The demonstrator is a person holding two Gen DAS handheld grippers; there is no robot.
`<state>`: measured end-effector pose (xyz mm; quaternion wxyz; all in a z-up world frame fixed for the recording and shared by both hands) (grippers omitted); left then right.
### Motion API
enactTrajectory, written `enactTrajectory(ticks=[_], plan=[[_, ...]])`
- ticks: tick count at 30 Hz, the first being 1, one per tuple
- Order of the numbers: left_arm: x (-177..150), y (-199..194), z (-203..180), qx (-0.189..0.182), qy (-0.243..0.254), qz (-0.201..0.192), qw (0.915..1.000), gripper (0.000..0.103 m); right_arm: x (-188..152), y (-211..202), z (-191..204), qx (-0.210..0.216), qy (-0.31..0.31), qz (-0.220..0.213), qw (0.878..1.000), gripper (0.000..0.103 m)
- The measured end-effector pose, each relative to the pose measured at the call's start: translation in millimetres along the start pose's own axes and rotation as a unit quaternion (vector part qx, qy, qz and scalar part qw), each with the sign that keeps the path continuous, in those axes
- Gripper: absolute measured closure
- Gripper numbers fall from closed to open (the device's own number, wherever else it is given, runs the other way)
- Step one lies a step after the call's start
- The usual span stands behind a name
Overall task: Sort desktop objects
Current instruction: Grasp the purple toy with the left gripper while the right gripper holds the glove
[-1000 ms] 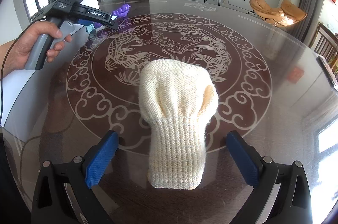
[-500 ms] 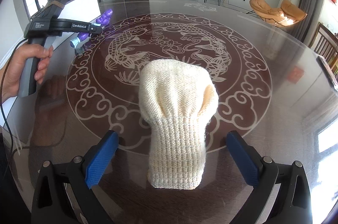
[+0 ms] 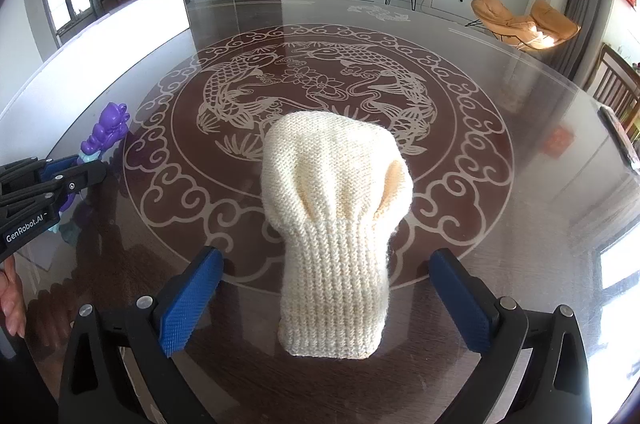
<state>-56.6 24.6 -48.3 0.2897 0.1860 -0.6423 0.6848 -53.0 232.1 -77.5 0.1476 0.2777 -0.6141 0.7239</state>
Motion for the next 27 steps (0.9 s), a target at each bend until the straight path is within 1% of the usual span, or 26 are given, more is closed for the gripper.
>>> enactTrajectory(ticks=[12,14,15,16,17,19,21,24,25,26,27], plan=[[3,0,-8,-0.014,-0.006,-0.007,0.9999,0.078,0,0,0,0.000,0.000,0.000,1.000,0.000],[2,-3,-12,-0.015,0.003,-0.008,0.9999,0.069,0,0,0,0.000,0.000,0.000,1.000,0.000],[1,-3,-15,-0.009,0.011,-0.006,0.9999,0.046,0,0,0,0.000,0.000,0.000,1.000,0.000],[1,-3,-16,0.009,0.013,-0.001,0.9999,0.019,0,0,0,0.000,0.000,0.000,1.000,0.000],[1,-1,-14,0.021,0.010,0.005,0.9997,0.009,0,0,0,0.000,0.000,0.000,1.000,0.000],[0,5,-8,0.003,-0.007,0.021,0.9998,0.008,0,0,0,0.000,0.000,0.000,1.000,0.000],[1,5,-3,-0.007,-0.017,0.022,0.9996,0.006,0,0,0,0.000,0.000,0.000,1.000,0.000],[0,6,-8,0.003,-0.005,0.024,0.9997,0.006,0,-1,0,0.000,0.000,0.000,1.000,0.000],[0,5,-8,0.001,-0.003,0.024,0.9997,0.006,0,0,0,0.000,0.000,0.000,1.000,0.000],[-1,5,-8,-0.001,-0.003,0.023,0.9997,0.007,0,0,0,0.000,0.000,0.000,1.000,0.000],[-1,4,-8,-0.004,-0.002,0.021,0.9998,0.012,0,0,0,0.000,0.000,0.000,1.000,0.000]])
Point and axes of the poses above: each gripper's, at about its wrist camera, not at the fingertips, and y roughly the way its jaws point, z to its left, x to its top, the point moved 3 cm from there along y, roughly the way its jaws point, and after that the axes turned 7 degrees about x, right-handed, at the moved point
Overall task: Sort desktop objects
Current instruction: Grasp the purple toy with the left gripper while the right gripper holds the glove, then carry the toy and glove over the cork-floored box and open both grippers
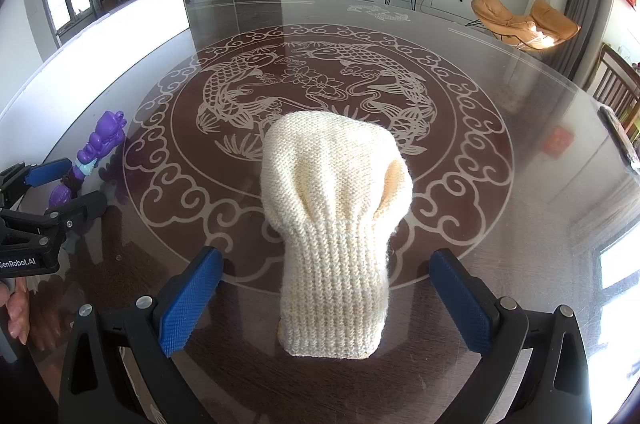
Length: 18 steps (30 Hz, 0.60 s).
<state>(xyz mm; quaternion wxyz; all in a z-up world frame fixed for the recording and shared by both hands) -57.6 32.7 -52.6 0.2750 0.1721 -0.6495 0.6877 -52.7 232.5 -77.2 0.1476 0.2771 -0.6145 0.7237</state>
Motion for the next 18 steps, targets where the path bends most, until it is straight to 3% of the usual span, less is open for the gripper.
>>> enactTrajectory(ticks=[1,2,4,5,6,7,9,12,18], plan=[[0,-3,0,-0.003,0.002,-0.009,1.0000,0.030,0,0,0,0.000,0.000,0.000,1.000,0.000],[-1,-7,-1,-0.005,0.005,-0.019,0.9998,0.039,0,0,0,0.001,0.000,0.000,1.000,0.000],[-3,-11,-3,-0.011,0.010,-0.029,0.9995,0.071,1,0,-1,0.006,-0.006,0.010,1.000,0.002],[-4,-13,-2,-0.014,0.009,-0.032,0.9994,0.080,3,-2,-1,0.009,-0.009,0.014,1.000,0.018],[-5,-15,0,-0.024,0.002,-0.031,0.9992,0.081,5,-5,-2,0.010,-0.013,0.012,1.000,0.047],[-6,-16,4,-0.040,-0.012,-0.027,0.9987,0.081,8,-8,-2,0.011,-0.015,0.015,1.000,0.062],[-8,-23,14,-0.074,-0.049,-0.022,0.9959,0.081,12,-12,-3,0.017,-0.006,0.025,1.000,0.064],[-10,-52,32,-0.090,-0.088,-0.049,0.9909,0.081,17,-33,5,0.041,0.005,0.006,0.999,0.064],[-3,-130,86,-0.086,-0.142,-0.119,0.9788,0.081,48,-73,49,0.101,0.000,-0.041,0.994,0.064]])
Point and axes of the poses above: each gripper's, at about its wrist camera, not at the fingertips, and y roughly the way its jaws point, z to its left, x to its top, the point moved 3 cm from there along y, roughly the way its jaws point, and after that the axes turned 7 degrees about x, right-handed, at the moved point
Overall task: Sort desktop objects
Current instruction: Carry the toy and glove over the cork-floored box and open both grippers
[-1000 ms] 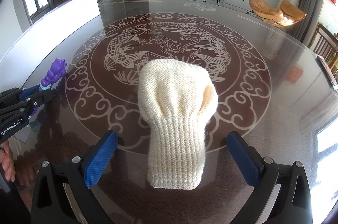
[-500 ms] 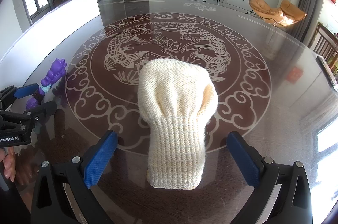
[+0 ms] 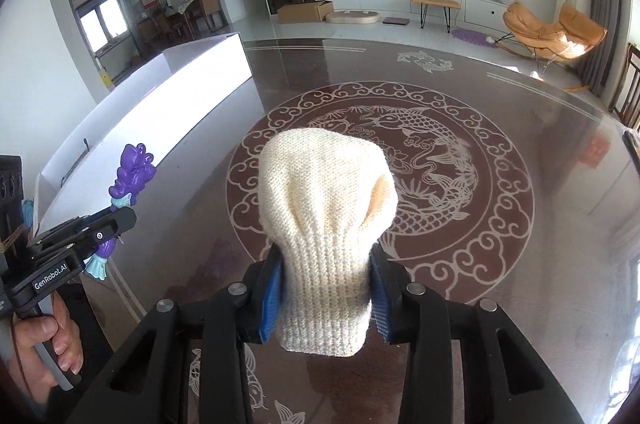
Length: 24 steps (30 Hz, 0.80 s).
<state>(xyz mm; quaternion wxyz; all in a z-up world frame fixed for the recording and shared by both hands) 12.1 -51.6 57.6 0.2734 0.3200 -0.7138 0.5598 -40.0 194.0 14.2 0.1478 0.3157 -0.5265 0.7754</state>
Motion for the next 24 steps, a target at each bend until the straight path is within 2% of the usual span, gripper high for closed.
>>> enactTrajectory(ticks=[4,7,11,14,17,20,21,22,24], plan=[[42,-45,57,0.032,-0.043,-0.041,0.9977,0.081,39,-2,58,0.055,-0.027,-0.026,0.998,0.064],[65,-60,109,0.096,-0.056,-0.051,0.9925,0.081,69,8,114,0.101,-0.057,-0.039,0.993,0.064],[72,-49,178,0.154,-0.088,-0.016,0.9841,0.081,97,37,195,0.155,-0.091,-0.036,0.983,0.064],[67,-28,213,0.186,-0.099,0.023,0.9773,0.081,107,73,253,0.184,-0.117,-0.015,0.976,0.064],[60,-5,237,0.203,-0.103,0.059,0.9720,0.081,114,117,300,0.191,-0.137,0.018,0.972,0.064],[49,14,248,0.216,-0.099,0.102,0.9660,0.080,115,165,329,0.178,-0.148,0.065,0.971,0.062],[45,19,251,0.221,-0.102,0.115,0.9632,0.079,111,180,335,0.173,-0.148,0.085,0.970,0.058],[41,22,254,0.224,-0.105,0.124,0.9608,0.072,108,194,338,0.164,-0.147,0.108,0.969,0.053],[36,20,257,0.229,-0.112,0.124,0.9589,0.053,102,214,337,0.141,-0.140,0.140,0.970,0.029]])
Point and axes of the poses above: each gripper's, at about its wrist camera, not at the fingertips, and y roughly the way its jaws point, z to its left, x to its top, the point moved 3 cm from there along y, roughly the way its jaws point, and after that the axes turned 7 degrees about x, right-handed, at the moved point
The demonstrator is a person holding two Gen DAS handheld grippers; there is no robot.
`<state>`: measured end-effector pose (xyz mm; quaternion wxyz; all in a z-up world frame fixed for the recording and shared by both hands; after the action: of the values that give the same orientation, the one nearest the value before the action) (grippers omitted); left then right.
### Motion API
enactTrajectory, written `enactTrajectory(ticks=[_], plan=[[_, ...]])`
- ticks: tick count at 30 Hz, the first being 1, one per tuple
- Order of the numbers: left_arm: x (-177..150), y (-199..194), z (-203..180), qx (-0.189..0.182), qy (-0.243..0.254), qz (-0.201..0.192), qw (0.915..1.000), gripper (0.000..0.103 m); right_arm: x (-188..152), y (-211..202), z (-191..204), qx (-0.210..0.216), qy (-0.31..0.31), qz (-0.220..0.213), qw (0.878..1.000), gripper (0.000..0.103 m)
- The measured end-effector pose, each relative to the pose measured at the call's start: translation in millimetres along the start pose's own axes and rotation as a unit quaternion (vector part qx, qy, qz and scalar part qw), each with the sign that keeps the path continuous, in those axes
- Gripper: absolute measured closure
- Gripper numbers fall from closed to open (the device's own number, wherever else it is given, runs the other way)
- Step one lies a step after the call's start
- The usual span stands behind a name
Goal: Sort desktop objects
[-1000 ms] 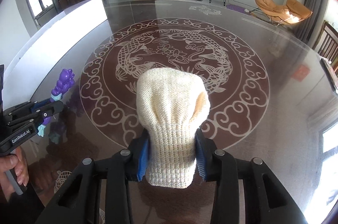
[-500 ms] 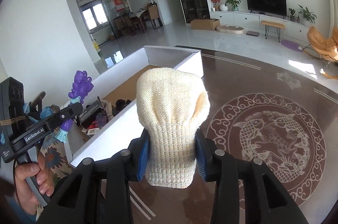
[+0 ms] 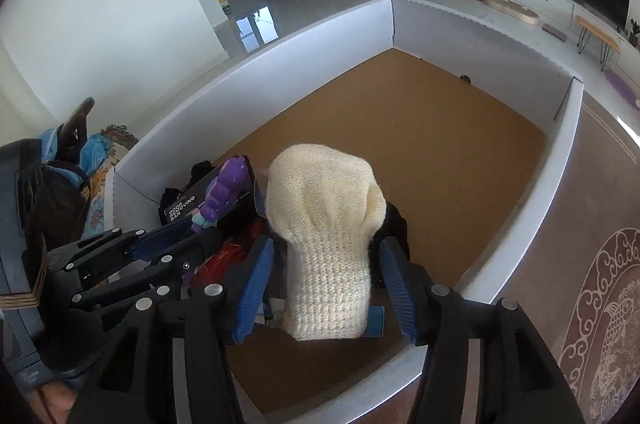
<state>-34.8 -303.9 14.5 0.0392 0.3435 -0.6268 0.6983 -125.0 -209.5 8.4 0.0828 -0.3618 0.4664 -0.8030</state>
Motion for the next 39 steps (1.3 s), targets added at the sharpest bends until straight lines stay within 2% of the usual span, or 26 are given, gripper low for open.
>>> enactTrajectory(ticks=[2,4,5,8,10,14,18,19,23,26,30,33,39], plan=[[-2,-7,-1,-0.007,0.005,-0.019,0.9998,0.045,-1,3,-3,-0.006,-0.001,-0.001,1.000,0.024],[-2,-18,-2,0.012,0.003,-0.039,0.9992,0.025,-3,-3,-7,-0.014,-0.009,-0.009,1.000,0.017],[-1,-26,-4,0.023,0.003,-0.053,0.9983,0.023,-3,-10,-11,-0.019,-0.010,-0.015,1.000,0.014],[4,-49,-10,0.051,0.000,-0.088,0.9948,0.017,4,-27,-23,-0.018,-0.001,-0.025,1.000,0.013],[11,-59,-11,0.072,-0.008,-0.093,0.9931,0.005,8,-35,-28,-0.033,0.001,-0.022,0.999,0.013],[14,-74,-13,0.088,-0.017,-0.093,0.9917,0.002,13,-57,-30,-0.053,-0.016,-0.024,0.998,0.012],[10,-92,-12,0.180,-0.029,-0.108,0.9772,0.002,16,-77,-27,-0.061,-0.036,-0.033,0.997,0.008],[10,-95,-12,0.177,-0.026,-0.109,0.9779,0.002,16,-81,-26,-0.062,-0.040,-0.035,0.997,0.007],[9,-101,-9,0.115,-0.037,-0.090,0.9886,0.002,13,-90,-19,-0.062,-0.054,-0.036,0.996,0.006],[9,-105,-8,0.100,-0.043,-0.091,0.9898,0.002,12,-90,-14,-0.067,-0.067,-0.026,0.995,0.006],[8,-116,-10,0.111,-0.042,-0.116,0.9861,0.003,14,-94,-6,-0.067,-0.079,-0.023,0.994,0.006],[9,-119,-6,0.101,-0.050,-0.111,0.9874,0.003,19,-98,-4,-0.068,-0.080,-0.029,0.994,0.006],[9,-114,1,0.107,-0.063,-0.103,0.9868,0.003,25,-90,-7,-0.065,-0.068,-0.017,0.995,0.006]])
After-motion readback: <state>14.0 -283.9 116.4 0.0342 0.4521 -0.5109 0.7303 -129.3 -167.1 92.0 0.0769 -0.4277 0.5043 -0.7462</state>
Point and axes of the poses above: each gripper's, at about its wrist camera, not at the fingertips, and y roughly the way its jaws point, z to its left, x to its top, the point moved 3 cm from there along y, roughly the way its jaws point, and after that the axes turned 7 degrees about x, right-handed, at the moved point
